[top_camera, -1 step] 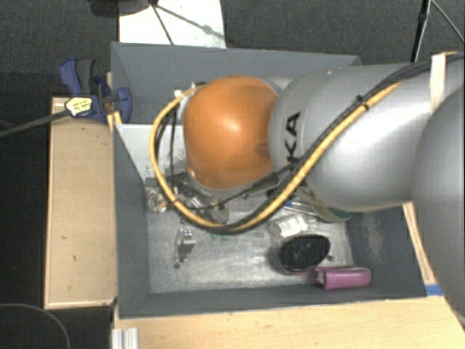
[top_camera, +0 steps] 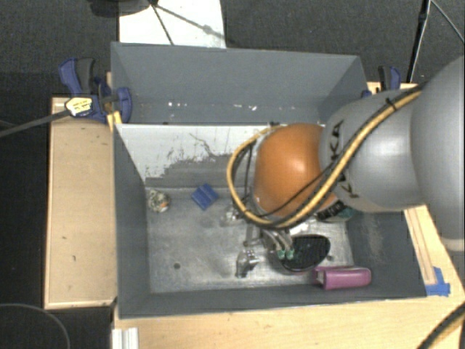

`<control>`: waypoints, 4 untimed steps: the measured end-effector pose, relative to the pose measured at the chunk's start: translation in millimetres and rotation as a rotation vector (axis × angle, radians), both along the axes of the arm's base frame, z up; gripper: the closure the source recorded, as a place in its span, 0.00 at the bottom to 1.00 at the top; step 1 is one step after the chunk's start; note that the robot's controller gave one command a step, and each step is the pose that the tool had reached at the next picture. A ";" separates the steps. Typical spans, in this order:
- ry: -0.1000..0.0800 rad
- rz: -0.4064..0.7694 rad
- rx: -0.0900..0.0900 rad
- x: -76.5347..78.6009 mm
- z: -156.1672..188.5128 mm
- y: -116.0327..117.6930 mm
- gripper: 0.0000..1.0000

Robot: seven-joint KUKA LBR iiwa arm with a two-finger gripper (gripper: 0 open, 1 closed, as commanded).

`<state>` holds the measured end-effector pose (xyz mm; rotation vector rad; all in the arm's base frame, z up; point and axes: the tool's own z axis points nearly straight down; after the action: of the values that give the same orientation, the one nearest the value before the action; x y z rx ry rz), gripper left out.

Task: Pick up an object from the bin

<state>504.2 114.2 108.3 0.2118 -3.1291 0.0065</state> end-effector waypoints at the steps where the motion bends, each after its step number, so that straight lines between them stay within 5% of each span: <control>1: -0.019 -0.041 0.008 68.9 103.0 18.3 0.00; 2: -0.001 0.057 0.005 83.3 -10.8 60.4 0.00; 3: -0.013 0.075 0.010 60.7 -36.3 11.2 0.00; 4: -0.007 0.200 0.006 16.1 -33.6 -3.4 0.00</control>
Offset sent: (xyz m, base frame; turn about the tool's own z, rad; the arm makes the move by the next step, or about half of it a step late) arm 0.0649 0.0176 0.0973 0.0418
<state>520.3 110.8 74.7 0.5238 -3.1001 -0.0010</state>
